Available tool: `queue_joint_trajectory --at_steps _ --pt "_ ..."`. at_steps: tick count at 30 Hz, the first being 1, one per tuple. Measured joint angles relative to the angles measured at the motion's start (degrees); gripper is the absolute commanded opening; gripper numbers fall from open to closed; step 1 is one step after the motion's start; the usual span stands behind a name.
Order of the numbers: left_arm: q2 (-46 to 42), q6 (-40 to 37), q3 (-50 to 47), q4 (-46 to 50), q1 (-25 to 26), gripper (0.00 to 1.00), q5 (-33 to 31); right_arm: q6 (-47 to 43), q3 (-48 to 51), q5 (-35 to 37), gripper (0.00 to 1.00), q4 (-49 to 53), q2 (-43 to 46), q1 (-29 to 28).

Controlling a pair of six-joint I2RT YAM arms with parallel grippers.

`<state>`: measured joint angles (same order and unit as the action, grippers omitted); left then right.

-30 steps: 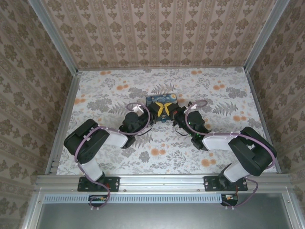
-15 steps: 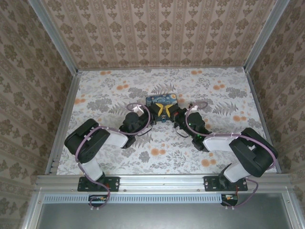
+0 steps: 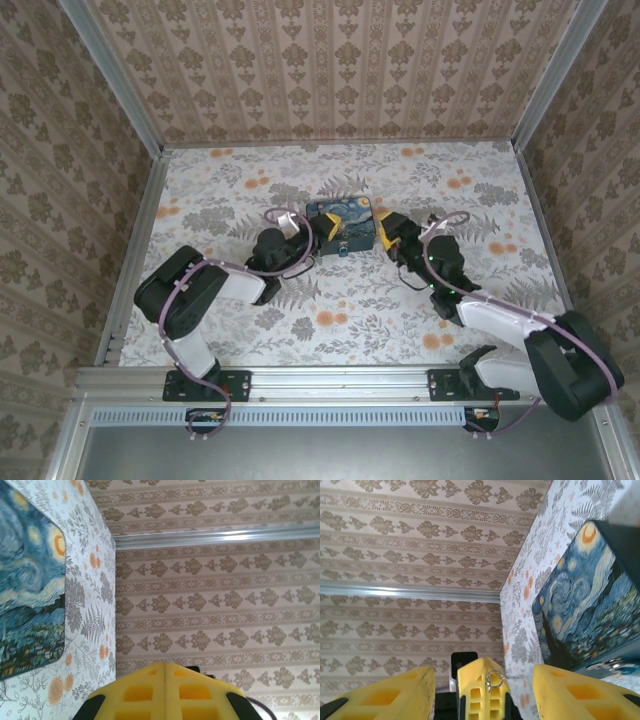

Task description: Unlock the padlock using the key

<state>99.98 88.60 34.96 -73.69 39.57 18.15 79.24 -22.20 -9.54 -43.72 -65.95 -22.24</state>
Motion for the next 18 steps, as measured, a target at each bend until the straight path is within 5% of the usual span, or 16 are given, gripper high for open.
queue_joint_trajectory --at_steps 9,18 --pt "3.93 -5.81 4.94 0.24 -1.84 0.0 13.68 -10.51 -7.26 -19.43 0.44 1.4 -7.02 3.82" --pt "4.42 -6.82 5.49 0.42 -1.73 0.0 16.63 -10.03 -7.91 -25.29 0.38 -6.47 -16.96 3.48"
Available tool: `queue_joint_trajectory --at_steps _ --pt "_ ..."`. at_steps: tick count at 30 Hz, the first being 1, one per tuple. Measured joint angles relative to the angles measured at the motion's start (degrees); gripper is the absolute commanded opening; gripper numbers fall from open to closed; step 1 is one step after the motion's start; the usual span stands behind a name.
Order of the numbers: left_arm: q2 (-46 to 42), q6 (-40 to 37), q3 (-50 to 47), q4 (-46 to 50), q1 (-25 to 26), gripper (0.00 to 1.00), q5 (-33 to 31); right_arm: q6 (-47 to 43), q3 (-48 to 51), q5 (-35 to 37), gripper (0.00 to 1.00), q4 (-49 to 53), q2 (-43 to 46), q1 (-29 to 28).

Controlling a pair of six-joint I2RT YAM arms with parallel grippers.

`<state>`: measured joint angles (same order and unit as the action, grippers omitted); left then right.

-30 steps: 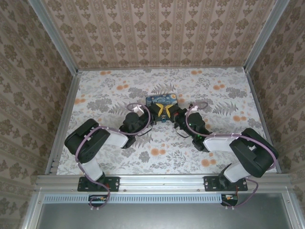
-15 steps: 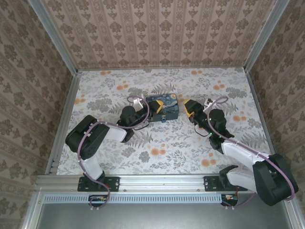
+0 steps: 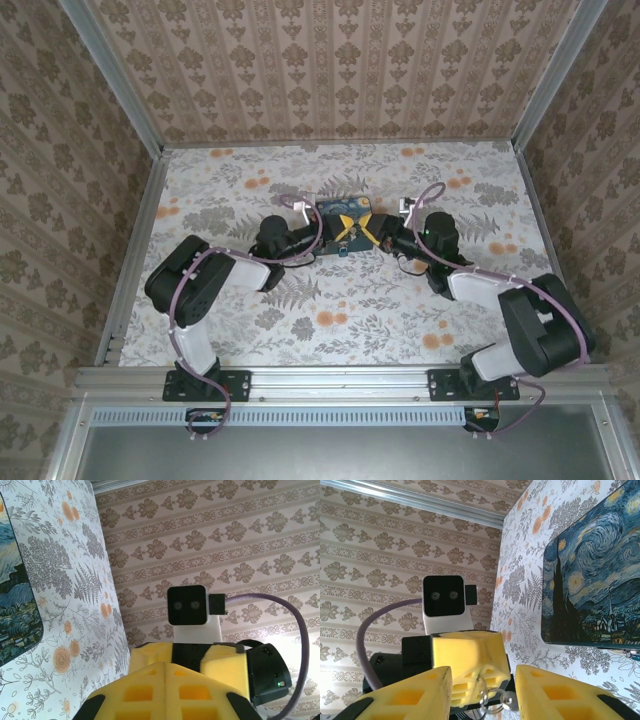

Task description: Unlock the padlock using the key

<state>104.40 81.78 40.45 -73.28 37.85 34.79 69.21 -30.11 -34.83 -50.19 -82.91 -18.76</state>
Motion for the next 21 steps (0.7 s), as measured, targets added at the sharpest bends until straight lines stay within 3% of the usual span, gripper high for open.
queue_joint_trajectory --at_steps 21 --pt "0.9 -0.02 0.22 -0.02 -0.02 0.0 -0.48 3.48 0.5 -0.35 0.17 -10.51 -6.21 -2.62"
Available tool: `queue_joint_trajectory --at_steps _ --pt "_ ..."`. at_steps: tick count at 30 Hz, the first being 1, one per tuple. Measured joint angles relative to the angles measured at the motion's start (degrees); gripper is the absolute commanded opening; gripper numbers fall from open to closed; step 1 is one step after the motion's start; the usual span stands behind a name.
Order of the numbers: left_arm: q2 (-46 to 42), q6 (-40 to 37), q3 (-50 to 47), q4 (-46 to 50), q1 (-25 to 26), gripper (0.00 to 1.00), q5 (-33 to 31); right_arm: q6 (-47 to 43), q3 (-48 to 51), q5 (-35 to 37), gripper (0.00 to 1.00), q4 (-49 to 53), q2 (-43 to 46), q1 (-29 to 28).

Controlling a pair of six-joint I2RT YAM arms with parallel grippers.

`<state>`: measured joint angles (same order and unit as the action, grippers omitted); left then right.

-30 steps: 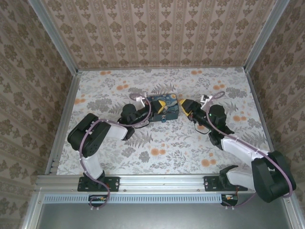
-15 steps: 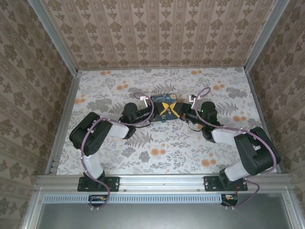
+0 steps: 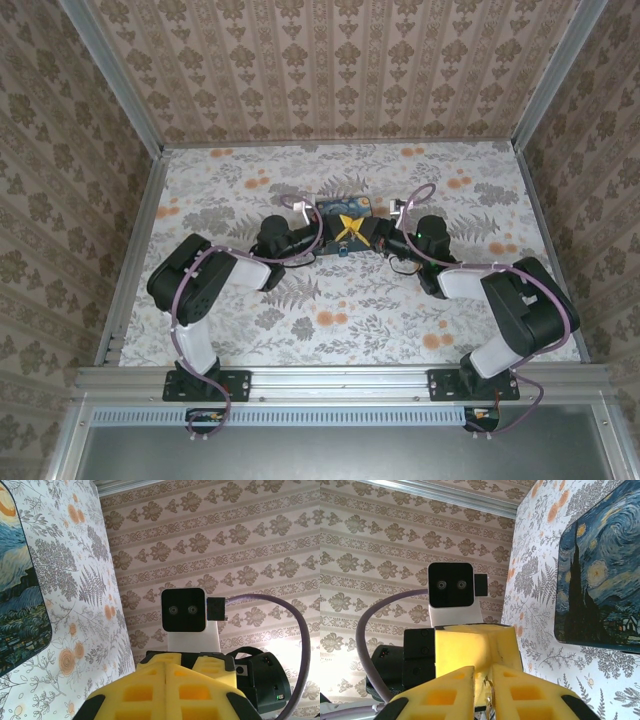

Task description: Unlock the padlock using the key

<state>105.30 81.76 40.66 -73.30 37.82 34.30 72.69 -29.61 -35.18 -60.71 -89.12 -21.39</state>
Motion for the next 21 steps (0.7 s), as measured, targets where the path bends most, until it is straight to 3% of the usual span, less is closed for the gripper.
queue_joint_trajectory --at_steps 5,9,14,18,21 --pt "0.0 0.02 0.0 0.0 0.07 0.0 0.09 0.63 0.85 0.04 0.16 -0.87 0.0 -0.26" --pt "0.0 0.02 0.0 -0.04 0.11 0.0 0.04 0.98 0.87 0.26 0.02 -0.98 -0.09 -0.26" --pt "0.0 0.02 0.0 0.0 0.04 0.02 -0.04 1.22 0.87 0.37 0.0 -2.38 -0.9 -0.26" --pt "-0.02 0.5 -0.02 0.04 -0.26 0.29 -0.28 0.59 0.87 -0.07 0.0 -2.54 -0.96 -0.28" --pt "-0.52 1.14 -1.03 0.28 -1.77 0.42 -0.94 -1.07 1.03 -0.79 0.0 -2.4 -0.85 -0.28"
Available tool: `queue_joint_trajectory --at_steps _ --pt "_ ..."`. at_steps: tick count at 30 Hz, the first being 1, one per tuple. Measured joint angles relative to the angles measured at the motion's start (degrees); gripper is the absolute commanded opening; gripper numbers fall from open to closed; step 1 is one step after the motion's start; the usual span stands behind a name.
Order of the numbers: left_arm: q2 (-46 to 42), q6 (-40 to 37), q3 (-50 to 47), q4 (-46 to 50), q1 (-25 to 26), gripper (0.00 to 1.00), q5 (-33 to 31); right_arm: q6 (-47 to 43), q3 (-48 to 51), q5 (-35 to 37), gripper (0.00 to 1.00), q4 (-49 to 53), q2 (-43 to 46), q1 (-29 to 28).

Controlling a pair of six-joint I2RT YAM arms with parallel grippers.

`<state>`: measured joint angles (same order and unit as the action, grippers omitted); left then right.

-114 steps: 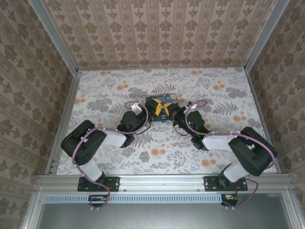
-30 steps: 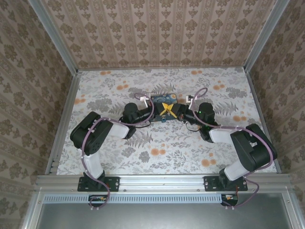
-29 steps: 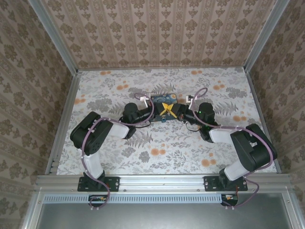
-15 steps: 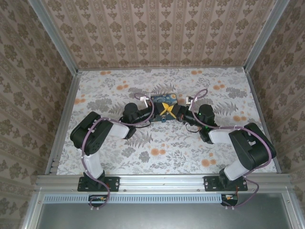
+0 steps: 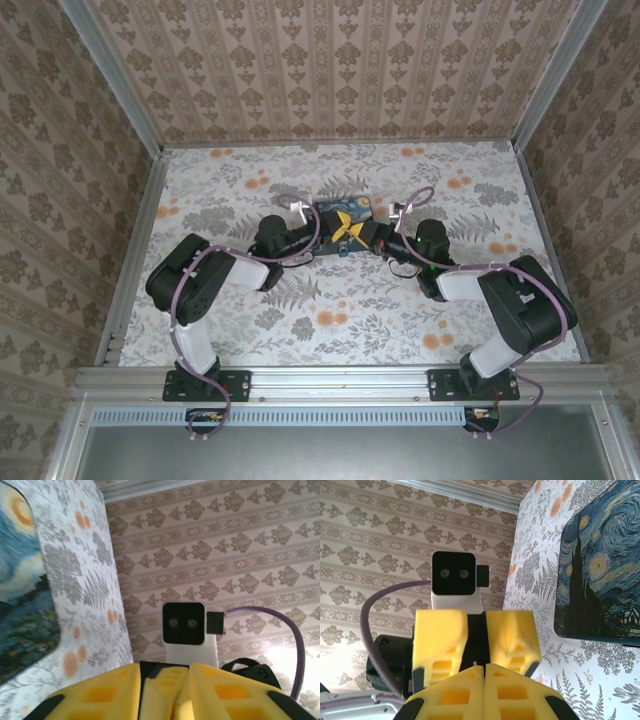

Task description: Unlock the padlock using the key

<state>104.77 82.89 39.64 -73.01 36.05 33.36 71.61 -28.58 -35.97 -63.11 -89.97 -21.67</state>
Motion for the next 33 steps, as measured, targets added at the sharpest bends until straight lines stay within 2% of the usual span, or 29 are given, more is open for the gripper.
queue_joint_trajectory --at_steps 6,10,13,18,24,33 --pt "-6.1 1.03 -3.72 2.43 -4.59 0.55 -0.66 -4.11 0.22 -1.55 0.0 1.7 1.88 0.02" --pt "-11.82 -0.68 -3.89 9.68 -5.14 0.6 -0.44 -6.86 0.2 -2.29 0.0 3.41 2.75 0.0" --pt "-17.55 -4.76 -3.08 21.05 -5.14 0.74 -0.33 -9.42 0.15 -2.69 0.0 5.97 3.48 0.02" --pt "-26.75 -16.13 4.61 48.46 -5.14 0.94 -2.89 -14.99 -0.55 -3.13 0.0 11.04 5.79 0.0" --pt "-32.11 -24.61 11.63 67.58 -5.46 1.0 -7.58 -24.68 -3.04 -1.09 0.0 20.22 10.62 -1.01" --pt "-32.09 -23.06 12.35 78.71 -5.46 1.0 -13.2 -40.39 -4.22 10.47 0.0 29.66 17.07 -6.29"
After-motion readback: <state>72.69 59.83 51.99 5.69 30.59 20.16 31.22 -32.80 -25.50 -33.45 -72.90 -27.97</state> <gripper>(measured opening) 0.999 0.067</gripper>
